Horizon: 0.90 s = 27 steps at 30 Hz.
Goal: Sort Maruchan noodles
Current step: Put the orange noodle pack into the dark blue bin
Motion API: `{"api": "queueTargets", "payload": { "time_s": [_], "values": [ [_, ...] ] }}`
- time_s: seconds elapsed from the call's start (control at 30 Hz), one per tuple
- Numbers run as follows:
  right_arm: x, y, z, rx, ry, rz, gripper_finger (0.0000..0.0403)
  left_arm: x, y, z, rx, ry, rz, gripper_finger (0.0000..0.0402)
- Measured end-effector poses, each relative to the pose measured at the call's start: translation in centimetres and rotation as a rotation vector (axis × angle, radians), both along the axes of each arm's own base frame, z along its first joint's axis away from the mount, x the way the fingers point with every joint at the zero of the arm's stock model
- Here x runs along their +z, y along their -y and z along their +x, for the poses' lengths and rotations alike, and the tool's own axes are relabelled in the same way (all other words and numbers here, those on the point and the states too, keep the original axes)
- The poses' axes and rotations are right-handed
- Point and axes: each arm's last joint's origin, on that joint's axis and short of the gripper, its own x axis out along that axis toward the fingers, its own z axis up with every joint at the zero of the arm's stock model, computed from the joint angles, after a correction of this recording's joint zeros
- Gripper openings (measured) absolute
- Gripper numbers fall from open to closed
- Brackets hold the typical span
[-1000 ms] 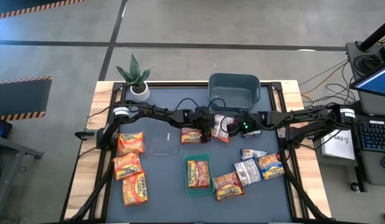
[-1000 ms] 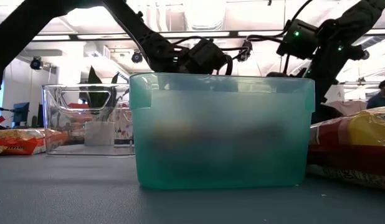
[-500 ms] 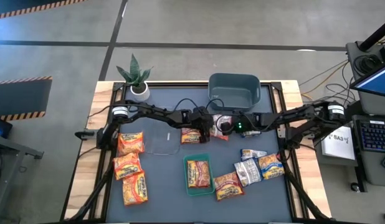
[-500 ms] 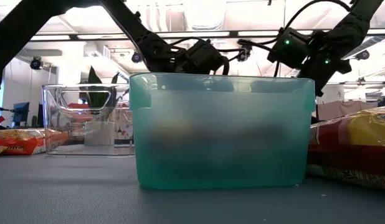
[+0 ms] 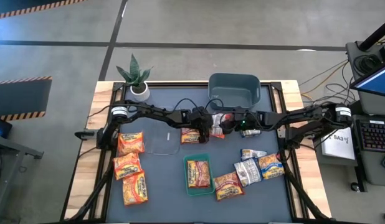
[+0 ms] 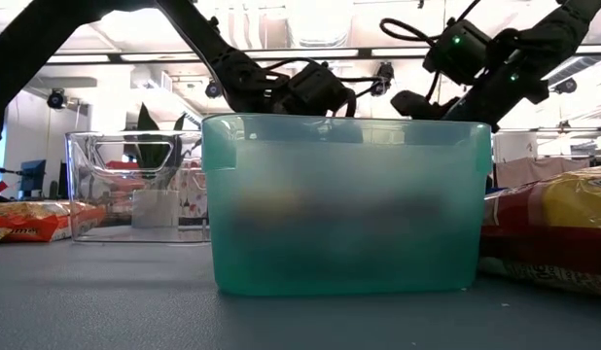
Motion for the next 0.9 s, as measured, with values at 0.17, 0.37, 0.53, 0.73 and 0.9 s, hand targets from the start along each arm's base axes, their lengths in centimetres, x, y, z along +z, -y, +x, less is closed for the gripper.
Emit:
{"api": "queueTargets", "payload": {
  "time_s": [0.17,0.37,0.53,0.73,0.9],
  "values": [
    [-0.3,0.0,0.0,-0.004,-0.016,-0.008,0.0195,0.4,0.1,0.1,-0.002,0.019,0.001,0.0000],
    [-1.5,0.3,0.7,-0.023,-0.043,-0.027,0.0195,0.5,0.2,0.1,0.007,0.026,-0.005,0.0000],
    [-1.7,0.3,1.0,-0.014,-0.029,-0.037,0.0183,0.4,0.3,0.1,0.009,0.027,-0.007,0.0000],
    [-1.1,0.3,0.8,-0.003,-0.009,-0.049,0.0141,0.7,0.3,0.1,0.008,0.042,-0.006,0.0000],
    [-0.6,0.2,0.7,0.008,0.005,-0.060,0.0123,2.1,0.5,-0.1,0.001,0.058,-0.003,0.0000]
  ]
}}
